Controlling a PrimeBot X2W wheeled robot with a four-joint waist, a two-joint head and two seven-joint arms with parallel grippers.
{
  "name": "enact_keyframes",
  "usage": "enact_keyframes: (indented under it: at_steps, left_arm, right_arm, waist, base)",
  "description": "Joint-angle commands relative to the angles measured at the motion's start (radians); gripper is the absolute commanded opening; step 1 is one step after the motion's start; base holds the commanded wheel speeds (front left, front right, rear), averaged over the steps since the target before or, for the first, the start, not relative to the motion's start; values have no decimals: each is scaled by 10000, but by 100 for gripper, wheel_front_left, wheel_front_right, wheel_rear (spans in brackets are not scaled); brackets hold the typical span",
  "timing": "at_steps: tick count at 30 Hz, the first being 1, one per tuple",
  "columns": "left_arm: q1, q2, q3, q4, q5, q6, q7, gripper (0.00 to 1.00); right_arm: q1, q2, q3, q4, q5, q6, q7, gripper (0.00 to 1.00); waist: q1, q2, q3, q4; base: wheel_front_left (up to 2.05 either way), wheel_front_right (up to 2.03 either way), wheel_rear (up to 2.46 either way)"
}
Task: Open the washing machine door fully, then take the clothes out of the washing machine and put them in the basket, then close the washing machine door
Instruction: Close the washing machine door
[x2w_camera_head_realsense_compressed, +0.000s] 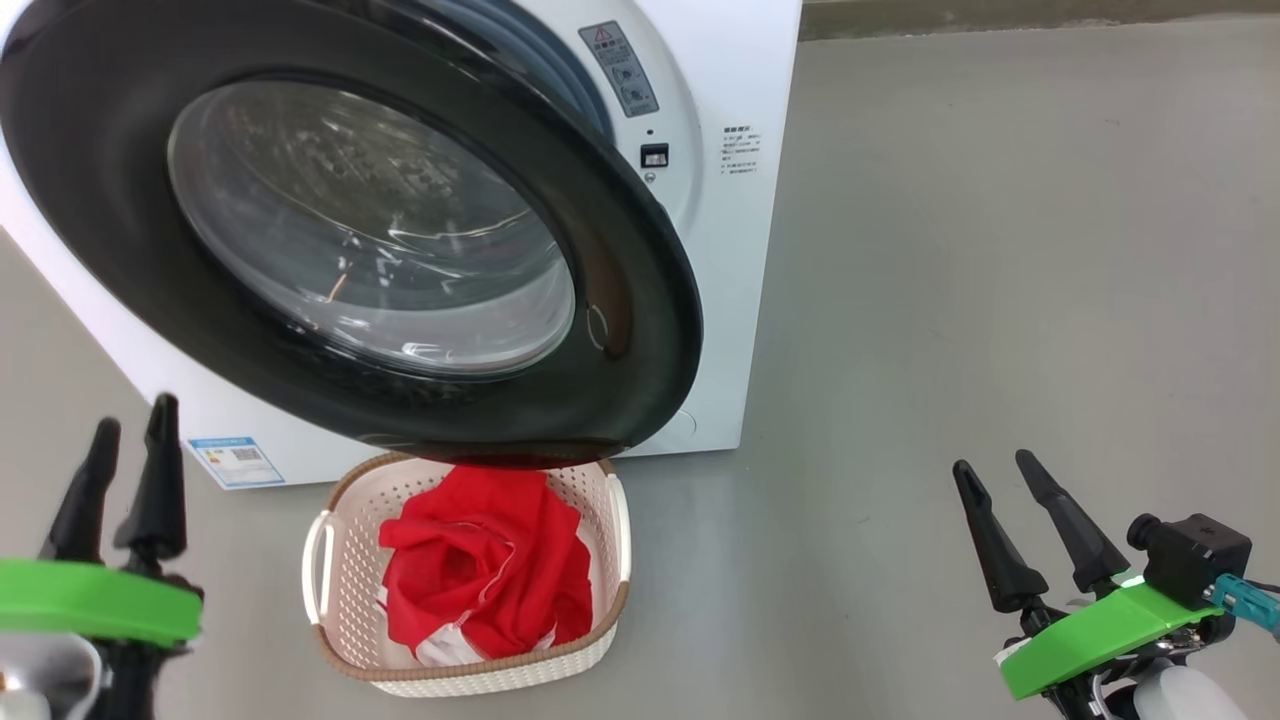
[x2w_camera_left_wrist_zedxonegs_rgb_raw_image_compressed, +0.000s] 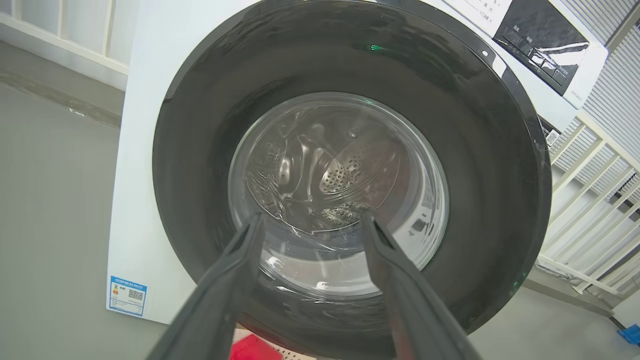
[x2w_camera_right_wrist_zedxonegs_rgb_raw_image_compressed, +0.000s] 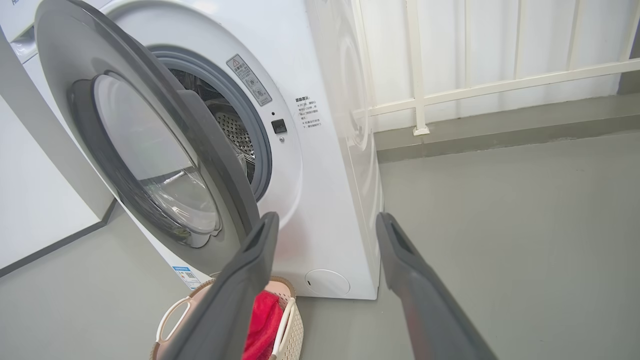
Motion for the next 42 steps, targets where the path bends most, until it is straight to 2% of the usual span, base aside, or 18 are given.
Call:
enact_keyframes:
  at_steps: [1, 10, 19, 29, 42]
  left_arm:
    - [2, 335, 275, -302, 312, -84, -302, 100]
    - [888, 266, -173, -53, 1738, -17, -1818, 100]
    - [1401, 117, -312, 367, 2549, 206, -2961, 100]
    - [1912, -260, -245, 442, 3076, 345, -3385, 100]
    - [1802, -534, -120, 607, 3441, 177, -3443, 100]
  right_arm:
    - [48, -163, 156, -272, -86, 16, -49, 100]
    - [62, -199, 115, -305, -90, 16, -49, 100]
    - [76, -282, 144, -337, -97, 16, -49, 100]
    - [150, -384, 167, -323, -131, 16, -49, 100]
    - [161, -439, 238, -328, -166, 16, -49, 100]
  waist:
    - [0, -1, -17, 34]
    - [0, -1, -58, 137]
    - [0, -1, -94, 155]
    - [0, -1, -238, 175]
    - [0, -1, -273, 207]
  base:
    - [0, 0, 0]
    - [0, 0, 0]
    - [0, 0, 0]
    - [0, 0, 0]
    - [0, 0, 0]
